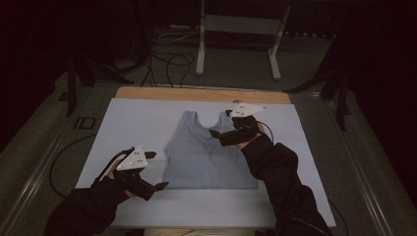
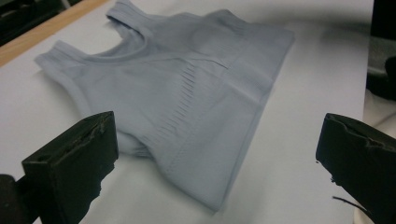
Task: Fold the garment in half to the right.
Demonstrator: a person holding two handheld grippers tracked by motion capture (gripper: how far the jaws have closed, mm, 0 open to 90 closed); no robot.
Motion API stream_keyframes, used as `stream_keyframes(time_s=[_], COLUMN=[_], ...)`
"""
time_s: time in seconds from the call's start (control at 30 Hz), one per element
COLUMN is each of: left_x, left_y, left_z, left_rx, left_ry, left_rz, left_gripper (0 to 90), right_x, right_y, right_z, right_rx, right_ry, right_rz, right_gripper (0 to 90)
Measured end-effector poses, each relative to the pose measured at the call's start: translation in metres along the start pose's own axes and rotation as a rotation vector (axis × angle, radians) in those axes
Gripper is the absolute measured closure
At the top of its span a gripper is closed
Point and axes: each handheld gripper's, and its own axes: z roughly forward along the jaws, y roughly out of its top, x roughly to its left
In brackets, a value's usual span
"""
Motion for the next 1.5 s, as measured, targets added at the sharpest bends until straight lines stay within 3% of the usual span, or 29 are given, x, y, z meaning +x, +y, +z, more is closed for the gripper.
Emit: stream_keyframes(time_s=[0.37, 0.67, 0.87, 1.17, 1.5], left_x=[-0.008, -0.01, -0.007, -0.002, 0.001], left_y=[-0.002, -0.007, -0.015, -0.028, -0.037], left_z=[0.021, 0.035, 0.045, 0.056, 0.06], left_rx=[0.055, 0.083, 0.133, 0.191, 0.218], left_ry=[-0.037, -0.054, -0.049, -0.063, -0.068], left_rz=[0.037, 0.041, 0.026, 0.005, -0.021], left_gripper=[0.1, 0.2, 0.3, 6.0, 16.2], right_x=[-0.006, -0.005, -0.007, -0.015, -0.019], right_y=[0.016, 0.024, 0.024, 0.023, 0.018], right_z=[0.043, 0.075, 0.1, 0.122, 0.143], right_rx=[0.051, 0.076, 0.105, 0.131, 0.169], right_ry=[0.026, 0.068, 0.089, 0.088, 0.09], right_rz=[0.0, 0.019, 0.03, 0.039, 0.056], right_gripper=[8.4, 8.4, 8.5, 9.5, 9.5])
